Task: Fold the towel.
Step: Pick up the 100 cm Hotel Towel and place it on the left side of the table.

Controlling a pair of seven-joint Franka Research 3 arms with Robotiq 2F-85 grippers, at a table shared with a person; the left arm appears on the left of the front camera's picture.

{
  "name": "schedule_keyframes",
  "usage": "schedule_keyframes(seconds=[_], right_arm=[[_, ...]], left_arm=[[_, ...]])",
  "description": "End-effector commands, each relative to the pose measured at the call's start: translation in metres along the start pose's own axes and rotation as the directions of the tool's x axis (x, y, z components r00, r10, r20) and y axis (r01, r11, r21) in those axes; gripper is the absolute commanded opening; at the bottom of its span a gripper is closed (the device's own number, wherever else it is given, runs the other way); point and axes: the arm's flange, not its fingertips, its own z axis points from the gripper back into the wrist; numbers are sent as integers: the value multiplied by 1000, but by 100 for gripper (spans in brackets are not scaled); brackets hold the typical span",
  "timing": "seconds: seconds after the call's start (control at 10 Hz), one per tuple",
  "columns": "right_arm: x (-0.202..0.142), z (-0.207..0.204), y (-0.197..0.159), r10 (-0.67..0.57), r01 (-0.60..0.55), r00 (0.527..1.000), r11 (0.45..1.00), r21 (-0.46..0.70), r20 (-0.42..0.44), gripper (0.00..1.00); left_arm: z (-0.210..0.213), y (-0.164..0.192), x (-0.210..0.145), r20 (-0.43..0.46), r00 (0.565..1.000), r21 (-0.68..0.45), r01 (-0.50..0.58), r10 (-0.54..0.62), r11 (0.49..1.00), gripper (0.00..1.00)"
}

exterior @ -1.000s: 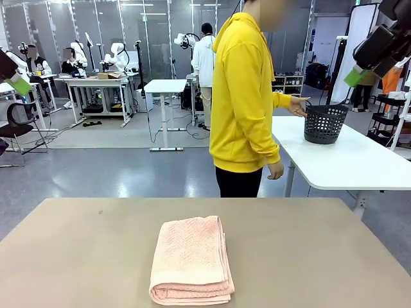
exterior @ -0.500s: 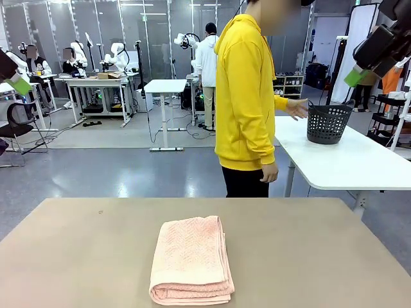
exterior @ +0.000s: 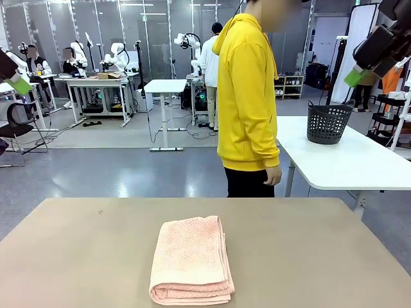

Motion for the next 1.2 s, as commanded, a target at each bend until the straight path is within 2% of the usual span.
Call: schedule_keyframes(seconds=[0.0, 0.7, 1.1], right_arm=[[0, 1, -2, -1, 1, 1000, 1000, -1, -8, 100], [0, 1, -2, -1, 1, 1000, 1000, -1, -8, 100], [0, 1, -2, -1, 1, 1000, 1000, -1, -8, 100]], left_arm=[[4, 2, 2, -13, 1000, 2, -3, 3, 1000, 100], [4, 2, 2, -13, 1000, 2, -3, 3, 1000, 100], [-25, -7, -4, -28, 999, -29, -38, 37, 999, 100]])
